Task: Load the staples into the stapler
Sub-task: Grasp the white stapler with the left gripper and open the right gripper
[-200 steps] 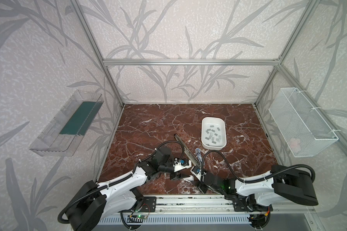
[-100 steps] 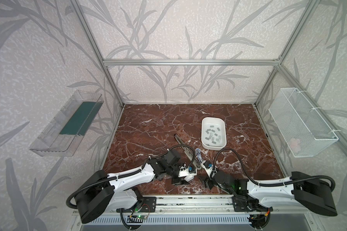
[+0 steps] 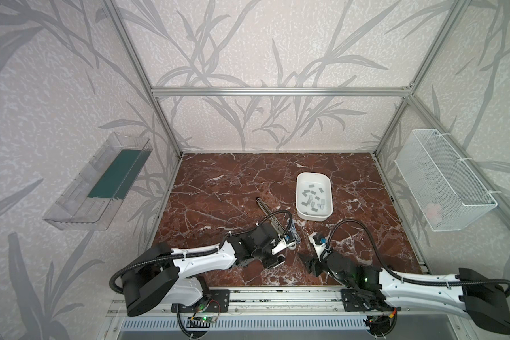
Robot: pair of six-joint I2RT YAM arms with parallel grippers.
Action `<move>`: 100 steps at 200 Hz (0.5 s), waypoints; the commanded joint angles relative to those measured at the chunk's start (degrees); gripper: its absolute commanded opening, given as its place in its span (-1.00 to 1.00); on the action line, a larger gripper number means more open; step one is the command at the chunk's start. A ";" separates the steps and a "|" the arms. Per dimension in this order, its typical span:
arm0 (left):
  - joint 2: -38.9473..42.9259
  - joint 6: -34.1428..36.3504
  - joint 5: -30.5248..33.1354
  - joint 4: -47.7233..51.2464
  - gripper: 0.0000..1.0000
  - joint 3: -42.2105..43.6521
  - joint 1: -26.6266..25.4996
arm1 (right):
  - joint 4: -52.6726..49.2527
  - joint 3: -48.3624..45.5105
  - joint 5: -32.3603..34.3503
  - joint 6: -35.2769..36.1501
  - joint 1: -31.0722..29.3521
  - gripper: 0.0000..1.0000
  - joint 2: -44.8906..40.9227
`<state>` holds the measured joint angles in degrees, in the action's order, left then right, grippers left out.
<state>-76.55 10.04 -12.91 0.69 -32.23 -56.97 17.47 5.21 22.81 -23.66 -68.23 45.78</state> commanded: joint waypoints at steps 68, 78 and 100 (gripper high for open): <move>-1.49 -5.52 4.29 0.84 0.25 -1.70 -2.90 | -9.88 -4.81 3.83 -0.69 0.36 0.50 -17.35; -1.63 -5.73 4.21 0.74 0.25 -1.47 -3.25 | -10.53 -4.94 3.50 -0.66 0.29 0.51 -18.47; -1.93 -6.25 4.42 0.86 0.25 -0.87 -3.89 | -11.56 -4.95 3.39 -0.71 0.37 0.52 -19.58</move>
<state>-78.11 5.39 -9.19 0.84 -32.64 -60.14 8.27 0.82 25.08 -24.21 -68.23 27.40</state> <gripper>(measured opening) 0.626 0.756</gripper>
